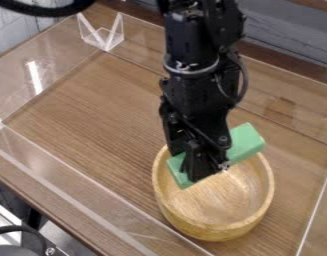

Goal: Put the green block in the brown bowl

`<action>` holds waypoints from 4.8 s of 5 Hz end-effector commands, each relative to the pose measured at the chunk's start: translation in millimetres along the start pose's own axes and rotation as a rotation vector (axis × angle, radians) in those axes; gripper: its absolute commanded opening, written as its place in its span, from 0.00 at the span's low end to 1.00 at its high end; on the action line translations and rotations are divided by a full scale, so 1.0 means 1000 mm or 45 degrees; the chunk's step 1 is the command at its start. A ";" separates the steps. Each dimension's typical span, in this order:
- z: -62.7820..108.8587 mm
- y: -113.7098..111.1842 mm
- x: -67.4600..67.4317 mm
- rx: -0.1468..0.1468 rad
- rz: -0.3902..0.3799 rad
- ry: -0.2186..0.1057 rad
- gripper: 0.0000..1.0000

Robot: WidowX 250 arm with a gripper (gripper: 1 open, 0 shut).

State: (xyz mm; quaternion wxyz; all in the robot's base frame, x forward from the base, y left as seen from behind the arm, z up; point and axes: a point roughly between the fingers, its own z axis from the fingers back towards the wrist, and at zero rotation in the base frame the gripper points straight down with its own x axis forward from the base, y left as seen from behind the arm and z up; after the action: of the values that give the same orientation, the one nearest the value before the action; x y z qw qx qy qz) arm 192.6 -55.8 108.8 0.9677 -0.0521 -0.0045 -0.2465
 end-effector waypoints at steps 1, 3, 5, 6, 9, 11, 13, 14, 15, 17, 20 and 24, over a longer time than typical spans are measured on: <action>0.006 0.003 0.005 0.009 0.017 -0.062 0.00; 0.000 0.004 0.007 -0.010 0.039 -0.076 0.00; -0.004 0.004 0.009 -0.031 0.060 -0.086 0.00; -0.006 0.004 0.010 -0.042 0.068 -0.088 0.00; -0.011 0.005 0.012 -0.069 0.099 -0.095 0.00; -0.015 0.006 0.013 -0.085 0.118 -0.095 0.00; -0.021 0.008 0.015 -0.099 0.127 -0.100 0.00; -0.023 0.009 0.016 -0.105 0.132 -0.101 0.00; -0.025 0.010 0.016 -0.113 0.136 -0.102 0.00; -0.028 0.012 0.018 -0.127 0.145 -0.104 0.00; -0.032 0.014 0.019 -0.147 0.156 -0.110 0.00; -0.035 0.017 0.021 -0.178 0.170 -0.116 0.00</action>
State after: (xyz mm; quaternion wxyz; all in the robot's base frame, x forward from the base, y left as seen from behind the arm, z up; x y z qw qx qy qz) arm 212.8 -56.7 67.3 0.9744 -0.1316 -0.0127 -0.1819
